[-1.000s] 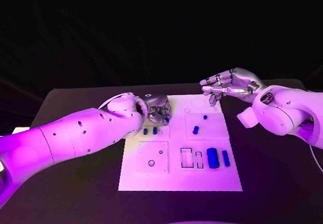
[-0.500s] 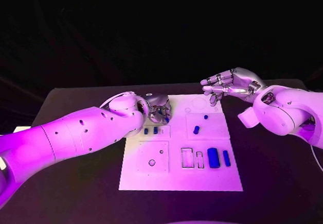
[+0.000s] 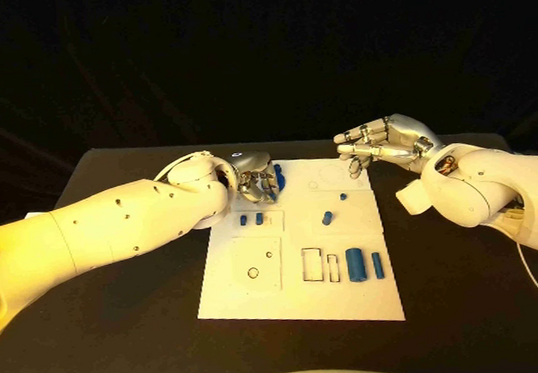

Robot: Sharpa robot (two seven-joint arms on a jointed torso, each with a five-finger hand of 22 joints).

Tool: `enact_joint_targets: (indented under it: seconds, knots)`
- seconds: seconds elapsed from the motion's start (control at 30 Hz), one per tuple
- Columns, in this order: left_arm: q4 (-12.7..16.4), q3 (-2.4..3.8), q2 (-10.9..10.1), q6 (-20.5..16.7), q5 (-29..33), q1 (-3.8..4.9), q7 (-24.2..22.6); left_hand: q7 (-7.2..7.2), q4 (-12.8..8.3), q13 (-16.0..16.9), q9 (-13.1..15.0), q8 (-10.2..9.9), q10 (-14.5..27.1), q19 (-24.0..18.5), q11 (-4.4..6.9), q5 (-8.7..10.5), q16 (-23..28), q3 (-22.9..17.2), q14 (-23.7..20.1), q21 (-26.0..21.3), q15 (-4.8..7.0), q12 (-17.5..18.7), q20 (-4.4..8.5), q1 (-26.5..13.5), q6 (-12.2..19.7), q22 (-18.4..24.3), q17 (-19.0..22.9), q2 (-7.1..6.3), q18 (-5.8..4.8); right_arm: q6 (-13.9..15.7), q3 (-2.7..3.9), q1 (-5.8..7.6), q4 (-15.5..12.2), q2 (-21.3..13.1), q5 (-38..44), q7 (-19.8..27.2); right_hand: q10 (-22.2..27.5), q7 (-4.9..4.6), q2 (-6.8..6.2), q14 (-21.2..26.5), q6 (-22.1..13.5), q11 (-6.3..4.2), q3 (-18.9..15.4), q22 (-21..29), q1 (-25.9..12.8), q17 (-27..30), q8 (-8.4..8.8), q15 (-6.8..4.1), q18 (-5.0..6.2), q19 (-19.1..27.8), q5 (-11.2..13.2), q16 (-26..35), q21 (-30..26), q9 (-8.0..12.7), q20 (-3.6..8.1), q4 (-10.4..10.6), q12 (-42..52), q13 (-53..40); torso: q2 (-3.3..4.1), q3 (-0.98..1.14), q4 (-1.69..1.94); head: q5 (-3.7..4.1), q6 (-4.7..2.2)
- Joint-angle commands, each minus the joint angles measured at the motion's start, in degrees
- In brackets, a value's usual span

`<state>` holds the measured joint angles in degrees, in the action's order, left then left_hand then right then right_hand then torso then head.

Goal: Assemble the parts on the task board

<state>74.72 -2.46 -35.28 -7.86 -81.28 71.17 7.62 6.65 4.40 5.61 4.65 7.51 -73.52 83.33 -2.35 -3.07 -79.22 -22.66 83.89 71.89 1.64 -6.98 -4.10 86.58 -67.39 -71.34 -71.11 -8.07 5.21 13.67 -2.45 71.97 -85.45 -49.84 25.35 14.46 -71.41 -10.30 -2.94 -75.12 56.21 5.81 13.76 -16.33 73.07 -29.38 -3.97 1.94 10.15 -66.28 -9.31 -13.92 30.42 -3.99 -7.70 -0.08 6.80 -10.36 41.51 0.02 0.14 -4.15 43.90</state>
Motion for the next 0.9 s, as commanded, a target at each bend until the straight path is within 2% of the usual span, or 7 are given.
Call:
enact_joint_targets:
  seconds: [0.03,0.17,0.3,0.37,0.47,0.9]
  knots:
    - [1.41,0.36,-1.21,-0.41,4.97,0.21,0.36,-0.09,-0.06,-0.03,-0.01,-0.26,0.01,-0.23,-0.28,0.22,0.13,-0.38,2.25,-0.18,0.2,0.21,0.11,-0.72,-0.44,-0.05,0.09,-0.13,-0.65,-1.01,0.0,-0.06,0.07,0.11,0.06,0.51,0.33,-0.13,0.56,0.47,-0.3,-0.03,-0.37,0.09,-0.09,0.05,-0.1,-0.02,0.23,0.33,-0.25,-0.18,-0.37,0.03,0.12,0.06,0.38,0.08,0.03,0.01,0.03,-0.01,-0.04]
    - [3.0,0.86,-3.27,0.27,6.63,0.41,0.72,-0.08,-0.07,-0.03,-0.01,-0.28,0.01,-0.23,-0.28,0.22,0.14,-0.41,2.24,-0.16,0.21,0.24,0.11,-0.77,-0.44,-0.08,0.1,-0.16,-0.66,-1.03,0.0,-0.14,0.19,0.14,0.06,0.5,0.33,-0.13,0.56,0.47,-0.3,-0.03,-0.37,0.09,-0.09,0.05,-0.1,-0.02,0.23,0.33,-0.25,-0.18,-0.37,0.03,0.12,0.06,0.38,0.08,0.01,0.04,0.07,-0.07,-0.1]
    - [3.32,1.02,-4.52,1.11,7.43,0.57,1.25,-0.07,-0.1,-0.03,-0.02,-0.41,-0.05,-0.26,-0.3,0.22,0.16,-0.59,2.22,-0.13,0.2,0.42,0.1,-1.18,-0.45,-0.14,0.18,-0.33,-0.66,-1.0,0.0,-0.19,0.21,0.11,0.06,0.49,0.33,-0.13,0.56,0.47,-0.3,-0.03,-0.37,0.09,-0.09,0.05,-0.1,-0.02,0.23,0.33,-0.25,-0.18,-0.37,0.03,0.12,0.06,0.38,0.08,0.0,0.06,0.12,-0.34,0.17]
    - [3.19,1.04,-4.87,1.58,7.63,0.61,1.5,-0.07,-0.08,-0.03,-0.03,-0.43,-0.06,-0.26,-0.31,0.22,0.17,-0.63,2.21,-0.13,0.2,0.46,0.1,-1.27,-0.46,-0.15,0.21,-0.35,-0.66,-0.98,0.0,-0.21,0.21,0.1,0.06,0.48,0.33,-0.13,0.56,0.47,-0.3,-0.03,-0.37,0.09,-0.09,0.05,-0.1,-0.02,0.23,0.33,-0.25,-0.18,-0.37,0.03,0.12,0.06,0.38,0.08,0.03,0.02,0.06,-0.42,0.05]
    - [2.79,1.03,-5.12,2.16,7.72,0.61,1.74,-0.08,-0.08,-0.03,-0.03,-0.48,-0.08,-0.27,-0.31,0.22,0.17,-0.69,2.21,-0.13,0.19,0.53,0.09,-1.43,-0.45,-0.16,0.22,-0.41,-0.65,-0.97,0.0,-0.22,0.22,0.1,0.06,0.48,0.33,-0.13,0.56,0.47,-0.3,-0.03,-0.37,0.09,-0.09,0.05,-0.1,-0.02,0.23,0.33,-0.25,-0.18,-0.37,0.03,0.12,0.06,0.38,0.08,0.05,-0.05,0.03,-0.46,0.06]
    - [1.46,0.74,-5.07,4.06,6.34,0.29,2.2,-0.09,-0.11,-0.03,-0.04,-0.54,-0.08,-0.31,-0.3,0.21,0.18,-0.76,2.2,-0.18,0.18,0.6,0.08,-1.55,-0.42,-0.14,0.26,-0.49,-0.64,-0.99,-0.01,-0.25,0.24,0.09,0.07,0.5,0.33,-0.13,0.56,0.47,-0.3,-0.03,-0.37,0.09,-0.09,0.05,-0.1,-0.02,0.23,0.33,-0.25,-0.18,-0.37,0.03,0.12,0.06,0.38,0.08,0.08,0.0,-0.05,-0.66,0.0]
